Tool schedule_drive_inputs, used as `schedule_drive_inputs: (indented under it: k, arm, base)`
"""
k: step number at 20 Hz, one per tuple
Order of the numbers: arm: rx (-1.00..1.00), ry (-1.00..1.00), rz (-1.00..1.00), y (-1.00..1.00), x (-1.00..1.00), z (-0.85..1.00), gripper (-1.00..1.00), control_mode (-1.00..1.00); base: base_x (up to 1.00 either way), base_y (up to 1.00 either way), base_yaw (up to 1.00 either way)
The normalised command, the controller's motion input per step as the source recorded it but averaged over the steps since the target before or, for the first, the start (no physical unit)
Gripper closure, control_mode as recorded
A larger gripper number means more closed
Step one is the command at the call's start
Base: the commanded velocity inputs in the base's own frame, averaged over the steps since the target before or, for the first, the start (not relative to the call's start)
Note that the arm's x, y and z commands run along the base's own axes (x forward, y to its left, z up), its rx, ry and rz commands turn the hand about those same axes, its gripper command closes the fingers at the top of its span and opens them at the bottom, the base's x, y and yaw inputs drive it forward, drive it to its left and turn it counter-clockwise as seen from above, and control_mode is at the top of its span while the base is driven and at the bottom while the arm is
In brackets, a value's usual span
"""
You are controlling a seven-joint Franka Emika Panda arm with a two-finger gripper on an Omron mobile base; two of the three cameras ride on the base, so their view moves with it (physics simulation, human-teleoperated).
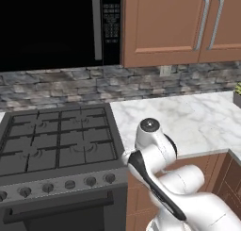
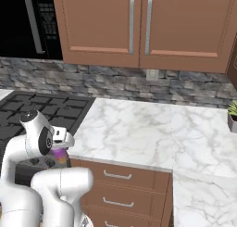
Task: Four empty soda cans are scattered around the kitchen. Gather all the cans and cluster them next to the stove for recycling.
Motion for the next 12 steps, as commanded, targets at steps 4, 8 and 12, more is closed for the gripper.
schedule_drive_inputs:
  k: [4,8,12]
  arm:
    - [0.0,0.0,0.0,-0.24,0.39,0.0,1.0,-1.0]
    - [0.0,0.0,0.0,-0.16,0.41,0.0,1.0,-1.0]
    - [0.0,0.0,0.0,-0.09,0.49,0.0,1.0,-1.0]
  base:
    - [0.0,0.0,0.0]
    - [0.0,0.0,0.0]
    - [0.0,0.0,0.0]
